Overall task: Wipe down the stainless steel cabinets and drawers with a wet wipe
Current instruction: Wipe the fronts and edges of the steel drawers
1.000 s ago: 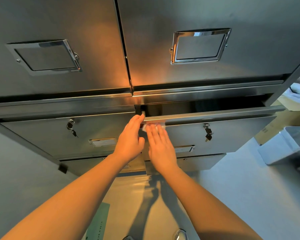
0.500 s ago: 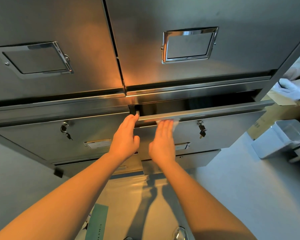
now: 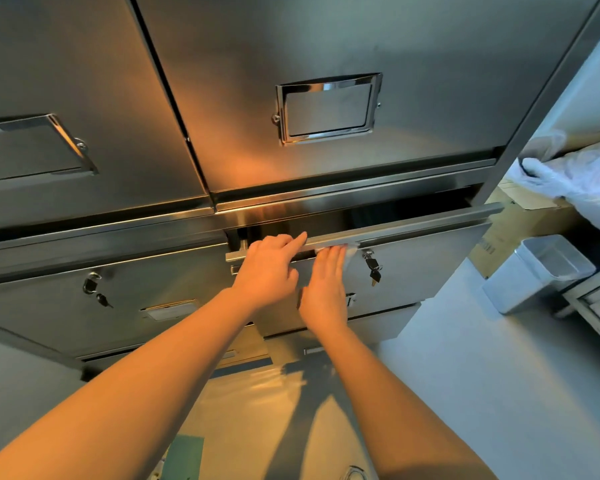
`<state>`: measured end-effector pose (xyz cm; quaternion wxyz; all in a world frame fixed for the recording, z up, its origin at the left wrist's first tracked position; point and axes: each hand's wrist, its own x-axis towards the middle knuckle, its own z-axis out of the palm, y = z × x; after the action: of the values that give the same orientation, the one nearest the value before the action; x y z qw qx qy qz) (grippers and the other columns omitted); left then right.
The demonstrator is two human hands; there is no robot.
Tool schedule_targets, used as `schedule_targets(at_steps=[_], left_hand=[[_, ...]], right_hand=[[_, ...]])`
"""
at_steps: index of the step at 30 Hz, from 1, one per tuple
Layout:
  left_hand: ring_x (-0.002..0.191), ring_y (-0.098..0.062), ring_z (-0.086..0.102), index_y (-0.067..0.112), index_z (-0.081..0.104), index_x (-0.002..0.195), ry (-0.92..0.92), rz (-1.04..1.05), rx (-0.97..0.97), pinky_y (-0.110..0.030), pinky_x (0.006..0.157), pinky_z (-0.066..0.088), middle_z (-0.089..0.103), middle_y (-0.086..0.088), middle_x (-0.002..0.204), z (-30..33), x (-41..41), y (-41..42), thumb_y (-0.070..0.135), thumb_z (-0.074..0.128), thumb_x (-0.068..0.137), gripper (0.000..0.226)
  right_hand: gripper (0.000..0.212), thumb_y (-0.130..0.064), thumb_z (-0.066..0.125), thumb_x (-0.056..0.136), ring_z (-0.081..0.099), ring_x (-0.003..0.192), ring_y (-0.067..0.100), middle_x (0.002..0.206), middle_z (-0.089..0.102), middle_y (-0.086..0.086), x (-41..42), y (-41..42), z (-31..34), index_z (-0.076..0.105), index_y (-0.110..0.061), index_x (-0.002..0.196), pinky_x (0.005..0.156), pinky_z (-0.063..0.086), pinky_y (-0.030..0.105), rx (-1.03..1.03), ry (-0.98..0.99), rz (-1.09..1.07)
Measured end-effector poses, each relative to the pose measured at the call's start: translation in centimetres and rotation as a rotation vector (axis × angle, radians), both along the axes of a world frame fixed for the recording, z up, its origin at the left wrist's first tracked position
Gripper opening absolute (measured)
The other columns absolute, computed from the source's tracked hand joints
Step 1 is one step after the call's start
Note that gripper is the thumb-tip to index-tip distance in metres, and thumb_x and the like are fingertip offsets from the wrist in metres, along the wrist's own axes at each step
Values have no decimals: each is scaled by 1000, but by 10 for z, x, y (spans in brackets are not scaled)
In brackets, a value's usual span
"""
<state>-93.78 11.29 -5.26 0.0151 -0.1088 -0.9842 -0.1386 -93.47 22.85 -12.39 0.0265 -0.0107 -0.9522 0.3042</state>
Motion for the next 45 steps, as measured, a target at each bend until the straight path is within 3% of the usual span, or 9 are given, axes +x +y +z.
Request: schedule_targets(at_steps=[4, 9, 12, 16, 21, 26, 35, 39, 45], left_hand=[[135, -19, 35, 31, 24, 154, 3, 41, -52, -40, 117, 20, 42, 2, 148, -5, -4, 0, 24, 51, 97, 64], [134, -17, 35, 38, 23, 153, -22, 15, -53, -41, 114, 22, 42, 4, 147, -2, -19, 15, 28, 51, 97, 64], [134, -16, 35, 39, 22, 153, -7, -17, -49, -40, 113, 23, 41, 4, 148, -3, -25, 25, 28, 51, 96, 65], [134, -17, 35, 39, 20, 154, 47, 8, -85, -40, 112, 22, 41, 3, 148, -11, -26, 27, 28, 51, 94, 68], [133, -17, 37, 40, 21, 153, 72, 29, -87, -40, 111, 23, 43, 4, 146, -16, -30, 28, 30, 53, 93, 69], [130, -17, 39, 40, 24, 153, 92, 42, -76, -39, 110, 25, 46, 4, 144, -19, -30, 27, 29, 55, 91, 70], [129, -15, 39, 41, 24, 153, 95, 54, -81, -39, 109, 24, 46, 5, 141, -20, -30, 27, 30, 55, 91, 70], [127, -17, 41, 40, 27, 152, 99, 45, -61, -41, 109, 26, 49, 3, 139, -21, -29, 26, 27, 58, 89, 71], [126, -15, 40, 41, 25, 152, 95, 42, -73, -39, 108, 25, 48, 5, 139, -23, -27, 25, 28, 58, 89, 72]], right_hand=[[82, -22, 54, 97, -15, 148, 32, 161, -15, 15, -28, 19, 12, -3, -4, 153, 121, 19, 40, -67, -55, -298], [87, -28, 54, 98, -21, 146, 32, 160, -18, 16, -12, -11, 5, -10, -8, 153, 122, 6, 44, 60, -37, -98], [83, -34, 50, 99, -15, 148, 33, 161, -10, 18, -24, 11, 7, -6, -6, 153, 116, -11, 43, 219, -13, -137], [80, -37, 45, 97, -9, 149, 34, 161, -6, 21, -54, 71, 21, -1, -1, 153, 118, -7, 40, 124, -75, -305], [82, -33, 47, 95, -12, 148, 32, 161, -10, 18, -53, 73, 15, -2, -4, 153, 117, -9, 37, -40, -45, -244], [79, -41, 42, 96, -16, 148, 28, 162, -10, 13, -48, 75, -3, -1, -11, 155, 110, -20, 39, 100, 4, -116], [70, -34, 45, 98, -14, 149, 27, 163, -11, 10, -56, 101, -4, 10, -14, 155, 119, -7, 44, -24, 46, -249], [56, -29, 50, 97, 1, 150, 31, 163, -9, 2, -48, 101, -6, 33, -24, 150, 119, 22, 48, -195, 131, -336], [51, -18, 55, 94, 25, 142, 30, 154, 15, 3, -46, 96, -3, 42, -24, 143, 97, 53, 41, -283, 192, -407]])
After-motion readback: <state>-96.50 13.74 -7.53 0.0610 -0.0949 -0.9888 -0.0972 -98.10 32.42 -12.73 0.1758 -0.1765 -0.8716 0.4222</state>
